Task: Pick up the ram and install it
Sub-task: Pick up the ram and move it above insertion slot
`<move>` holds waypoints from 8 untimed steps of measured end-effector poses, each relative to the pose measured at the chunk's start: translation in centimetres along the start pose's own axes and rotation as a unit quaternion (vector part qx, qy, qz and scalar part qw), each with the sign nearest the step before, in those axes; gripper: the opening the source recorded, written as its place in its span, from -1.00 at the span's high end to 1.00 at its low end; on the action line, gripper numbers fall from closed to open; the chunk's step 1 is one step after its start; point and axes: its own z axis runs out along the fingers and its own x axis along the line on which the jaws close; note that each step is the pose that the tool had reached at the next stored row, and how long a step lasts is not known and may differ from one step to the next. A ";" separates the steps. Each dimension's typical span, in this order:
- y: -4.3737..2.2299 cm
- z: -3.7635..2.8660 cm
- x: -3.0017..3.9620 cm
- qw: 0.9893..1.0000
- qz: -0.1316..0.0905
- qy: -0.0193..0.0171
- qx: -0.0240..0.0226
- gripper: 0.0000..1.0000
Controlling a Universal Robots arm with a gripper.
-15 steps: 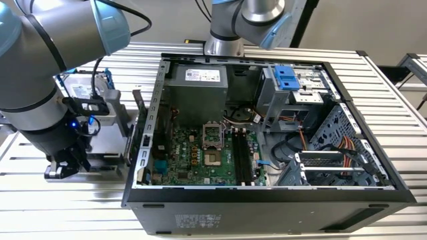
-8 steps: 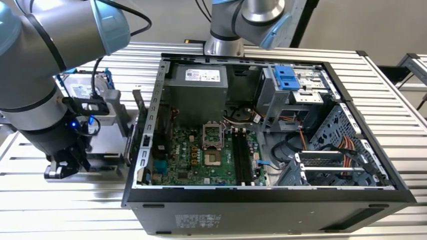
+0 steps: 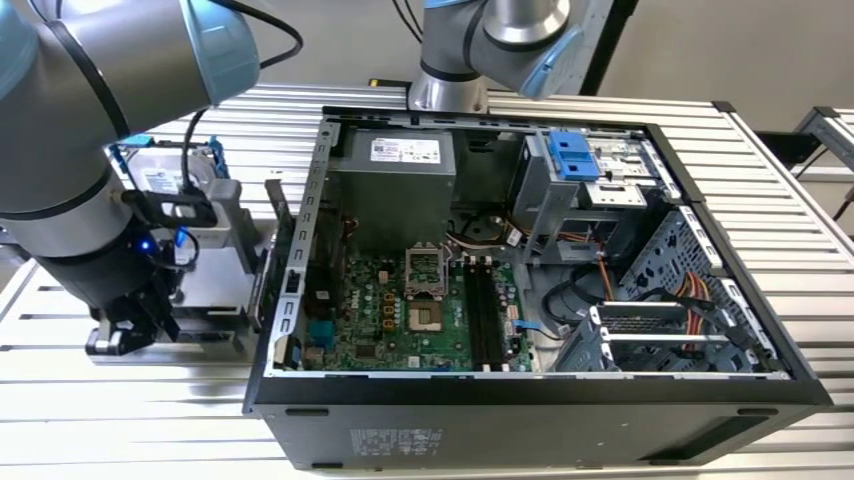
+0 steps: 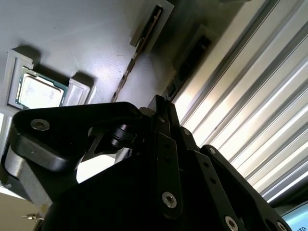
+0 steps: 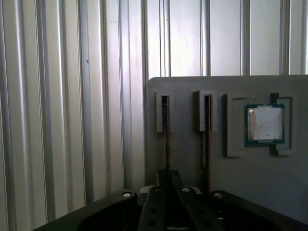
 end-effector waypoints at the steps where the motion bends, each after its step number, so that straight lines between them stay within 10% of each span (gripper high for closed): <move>1: 0.00 -0.08 0.00 1.000 0.000 0.000 0.000 1.00; 8: 0.00 -0.56 -0.01 1.000 0.000 0.000 0.000 1.00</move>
